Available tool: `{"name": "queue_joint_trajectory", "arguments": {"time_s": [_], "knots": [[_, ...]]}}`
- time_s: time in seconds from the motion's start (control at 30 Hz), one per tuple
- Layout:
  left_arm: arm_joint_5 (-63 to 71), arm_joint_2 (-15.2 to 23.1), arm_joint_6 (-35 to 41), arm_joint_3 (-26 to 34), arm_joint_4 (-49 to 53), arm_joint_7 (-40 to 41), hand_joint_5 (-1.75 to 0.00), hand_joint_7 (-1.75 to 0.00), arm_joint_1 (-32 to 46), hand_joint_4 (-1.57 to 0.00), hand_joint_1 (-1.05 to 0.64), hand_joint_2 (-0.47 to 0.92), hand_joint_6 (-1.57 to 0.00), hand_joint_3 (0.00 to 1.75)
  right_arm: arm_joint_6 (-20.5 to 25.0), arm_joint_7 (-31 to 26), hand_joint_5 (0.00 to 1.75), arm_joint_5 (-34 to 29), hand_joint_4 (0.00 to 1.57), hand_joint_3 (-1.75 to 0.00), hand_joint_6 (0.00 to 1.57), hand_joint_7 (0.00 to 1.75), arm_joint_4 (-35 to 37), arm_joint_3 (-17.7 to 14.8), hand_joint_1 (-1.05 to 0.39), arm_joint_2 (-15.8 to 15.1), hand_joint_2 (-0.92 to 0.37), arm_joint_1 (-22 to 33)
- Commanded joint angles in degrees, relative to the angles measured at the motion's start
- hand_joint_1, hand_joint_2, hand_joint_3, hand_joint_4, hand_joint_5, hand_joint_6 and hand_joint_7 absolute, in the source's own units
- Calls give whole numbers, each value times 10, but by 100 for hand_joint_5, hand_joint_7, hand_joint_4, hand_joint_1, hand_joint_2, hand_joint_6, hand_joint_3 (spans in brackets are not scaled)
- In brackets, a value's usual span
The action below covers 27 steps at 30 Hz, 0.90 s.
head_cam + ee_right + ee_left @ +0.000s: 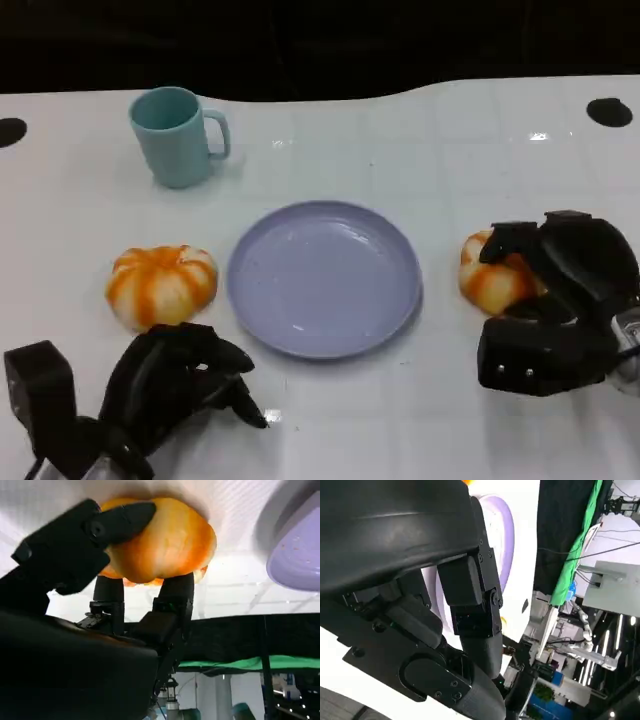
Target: Grasp the bread from the table and place it into the plate.
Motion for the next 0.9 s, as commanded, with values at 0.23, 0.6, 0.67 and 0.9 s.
{"name": "queue_joint_trajectory", "arguments": {"time_s": [0.23,0.6,0.67,0.9], "knots": [[4,7,0,-1,-6,5,-58,-19,10,-157,-105,72,-157,0,-17,-45,175,18,92,-103,81,150,-14,-8,-10,-5,-48,-31],[0,7,1,-1,-11,3,-58,-20,15,-157,-105,72,-157,0,-37,-23,175,40,96,-122,83,156,-84,-21,-10,1,-37,-32],[1,6,-1,-1,-11,4,-58,-19,16,-157,-105,72,-157,0,-44,-12,175,43,97,-126,85,153,-103,-20,-11,3,-35,-32],[2,7,-4,-2,-14,4,-58,-19,18,-157,-105,72,-157,0,-82,32,175,59,98,-139,82,161,-128,-16,-11,32,-31,-51]]}}
